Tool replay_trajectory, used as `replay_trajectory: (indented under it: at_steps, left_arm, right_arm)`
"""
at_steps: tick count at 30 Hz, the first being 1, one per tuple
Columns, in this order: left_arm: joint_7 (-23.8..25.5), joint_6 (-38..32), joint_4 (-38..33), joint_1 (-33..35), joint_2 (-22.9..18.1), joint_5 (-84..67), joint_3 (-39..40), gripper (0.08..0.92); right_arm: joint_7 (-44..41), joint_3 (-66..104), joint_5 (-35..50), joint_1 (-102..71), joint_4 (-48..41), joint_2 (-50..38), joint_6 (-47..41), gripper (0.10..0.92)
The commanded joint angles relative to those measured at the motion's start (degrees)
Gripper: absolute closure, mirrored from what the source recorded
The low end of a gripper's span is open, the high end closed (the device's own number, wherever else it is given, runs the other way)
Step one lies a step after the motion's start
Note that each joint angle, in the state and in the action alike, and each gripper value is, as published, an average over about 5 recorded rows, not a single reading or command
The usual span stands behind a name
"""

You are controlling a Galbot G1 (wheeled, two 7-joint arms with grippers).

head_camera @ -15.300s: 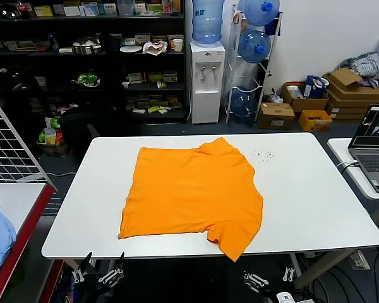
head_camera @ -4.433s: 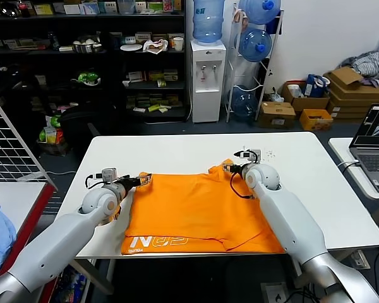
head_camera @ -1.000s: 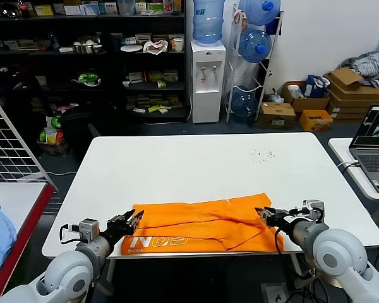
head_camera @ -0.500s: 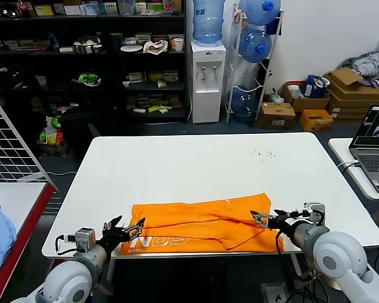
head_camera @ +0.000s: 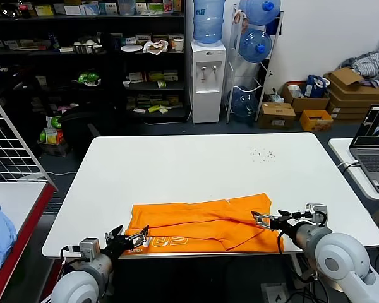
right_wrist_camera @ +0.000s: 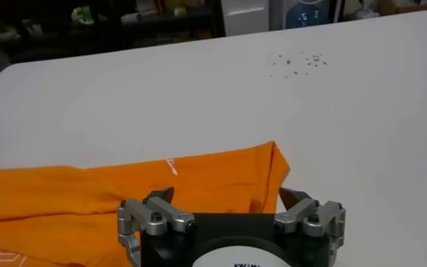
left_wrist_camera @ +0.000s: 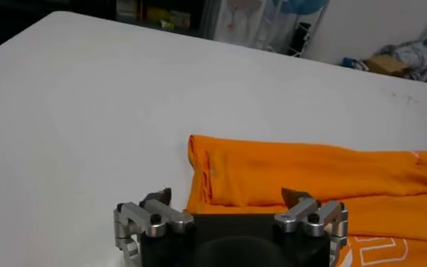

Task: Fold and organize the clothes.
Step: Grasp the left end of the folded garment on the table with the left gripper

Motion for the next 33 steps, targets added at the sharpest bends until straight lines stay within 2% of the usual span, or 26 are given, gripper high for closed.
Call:
replay_trajectory:
  at_steps: [1, 4, 27, 30, 33]
  left_arm:
    - [0.11, -0.5, 2.19, 0.21, -1.74, 0.74, 0.04, 0.085]
    - [0.16, -0.71, 2.68, 0.15, -2.09, 1.0, 0.15, 0.137]
    - [0.38, -1.36, 2.43, 1.57, -3.3, 1.97, 0.49, 0.801]
    - [0.34, -1.51, 2.71, 1.19, -3.62, 2.28, 0.63, 0.867]
    - [0.2, -1.63, 2.75, 0.79, -3.72, 2.56, 0.68, 0.883]
  right_arm:
    - [-0.07, 0.16, -0.1, -0.15, -0.08, 0.02, 0.06, 0.104]
    - [-0.07, 0.11, -0.11, -0.15, -0.13, 0.07, 0.07, 0.104]
    - [-0.01, -0.1, -0.06, 0.14, -0.34, 0.05, 0.18, 0.104]
    - [0.0, -0.09, -0.12, 0.13, -0.36, 0.16, 0.22, 0.104]
    - [0.0, -0.12, -0.23, 0.16, -0.38, 0.38, 0.26, 0.104]
